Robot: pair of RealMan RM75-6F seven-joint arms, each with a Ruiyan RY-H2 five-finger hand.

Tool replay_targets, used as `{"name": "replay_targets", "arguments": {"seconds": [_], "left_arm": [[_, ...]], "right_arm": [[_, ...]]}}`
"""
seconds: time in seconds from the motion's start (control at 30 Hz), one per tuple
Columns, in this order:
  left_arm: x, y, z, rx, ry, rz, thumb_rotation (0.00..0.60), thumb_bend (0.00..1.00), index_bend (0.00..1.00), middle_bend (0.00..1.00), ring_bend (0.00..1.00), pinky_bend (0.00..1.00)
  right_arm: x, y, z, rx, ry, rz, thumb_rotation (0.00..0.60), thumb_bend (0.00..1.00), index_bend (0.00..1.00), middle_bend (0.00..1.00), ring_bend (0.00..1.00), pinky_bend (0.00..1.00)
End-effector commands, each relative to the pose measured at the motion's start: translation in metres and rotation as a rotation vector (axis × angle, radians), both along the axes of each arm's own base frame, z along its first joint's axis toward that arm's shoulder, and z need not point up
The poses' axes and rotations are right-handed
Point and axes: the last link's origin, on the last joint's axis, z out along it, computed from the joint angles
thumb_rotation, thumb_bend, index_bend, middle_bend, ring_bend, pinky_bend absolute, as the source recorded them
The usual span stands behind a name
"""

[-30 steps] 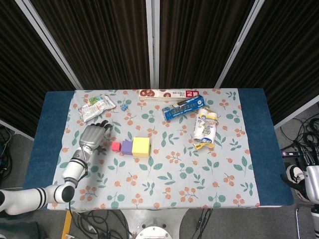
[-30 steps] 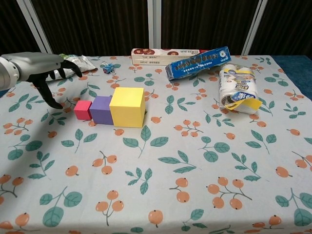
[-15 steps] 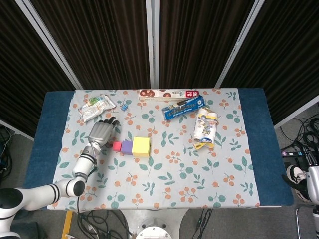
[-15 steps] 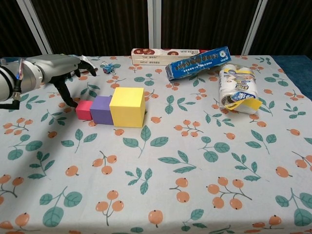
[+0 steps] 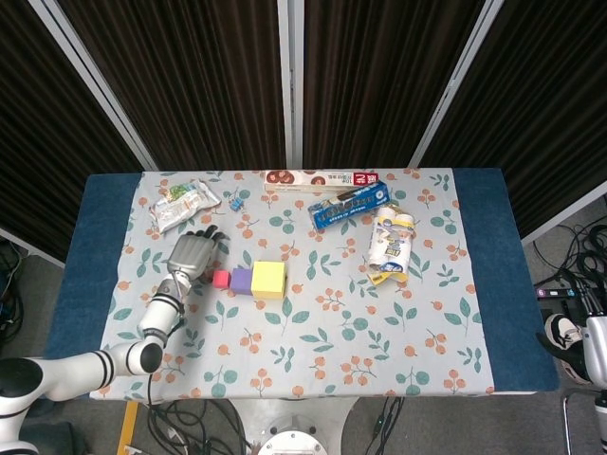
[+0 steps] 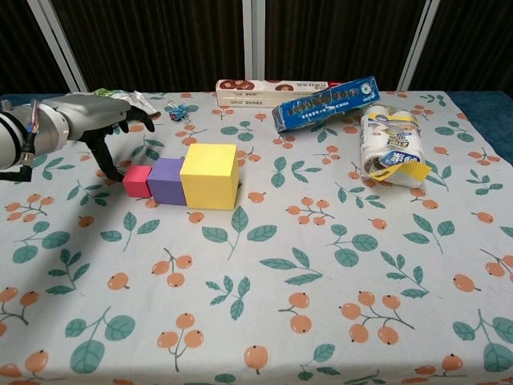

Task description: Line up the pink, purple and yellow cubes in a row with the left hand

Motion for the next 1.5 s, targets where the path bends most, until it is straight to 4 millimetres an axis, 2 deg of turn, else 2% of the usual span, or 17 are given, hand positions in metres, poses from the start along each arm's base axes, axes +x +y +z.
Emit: {"name": "replay_targets", "arguments": {"seconds": [0.03,0.63,0.83,0.97,1.17,1.37,1.5], "left_arm": [[0.003,0.000,-0.002,-0.010,-0.010,0.002,0.600,0.04,0.24,0.20,0.23,0.27],[0.022,0.003,-0.012,-0.034,-0.046,-0.007,0.600,0.03,0.24,0.19,0.23,0.27],[0.021,0.003,-0.012,-0.030,-0.041,0.001,0.600,0.04,0.24,0.20,0.23,0.27],[0.015,0.003,-0.004,-0.018,-0.048,0.027,0.600,0.03,0.24,0.20,0.24,0.27],[0.002,0.001,0.025,0.038,-0.085,0.062,0.600,0.04,0.24,0.20,0.23,0.26],[-0.025,-0.008,0.082,0.237,-0.149,0.042,0.600,0.03,0.24,0.20,0.23,0.21],[-0.053,-0.031,0.117,0.342,-0.147,0.004,0.600,0.05,0.24,0.20,0.22,0.20]], "right_arm": [[0.000,0.000,0.000,-0.001,0.001,0.000,0.600,0.00,0.08,0.18,0.02,0.14],[-0.002,0.002,0.002,-0.007,0.002,-0.012,0.600,0.00,0.08,0.18,0.02,0.14],[-0.003,0.002,0.002,-0.005,0.000,-0.014,0.600,0.00,0.08,0.18,0.02,0.14],[-0.003,0.001,0.002,-0.005,-0.001,-0.012,0.600,0.00,0.08,0.18,0.02,0.14],[-0.003,-0.001,0.003,-0.008,-0.001,-0.008,0.600,0.00,0.08,0.18,0.02,0.14],[-0.011,-0.008,0.006,0.020,-0.015,-0.028,0.600,0.00,0.08,0.18,0.02,0.14],[-0.012,-0.012,0.004,0.051,-0.053,-0.006,0.600,0.03,0.08,0.17,0.02,0.14]]}}
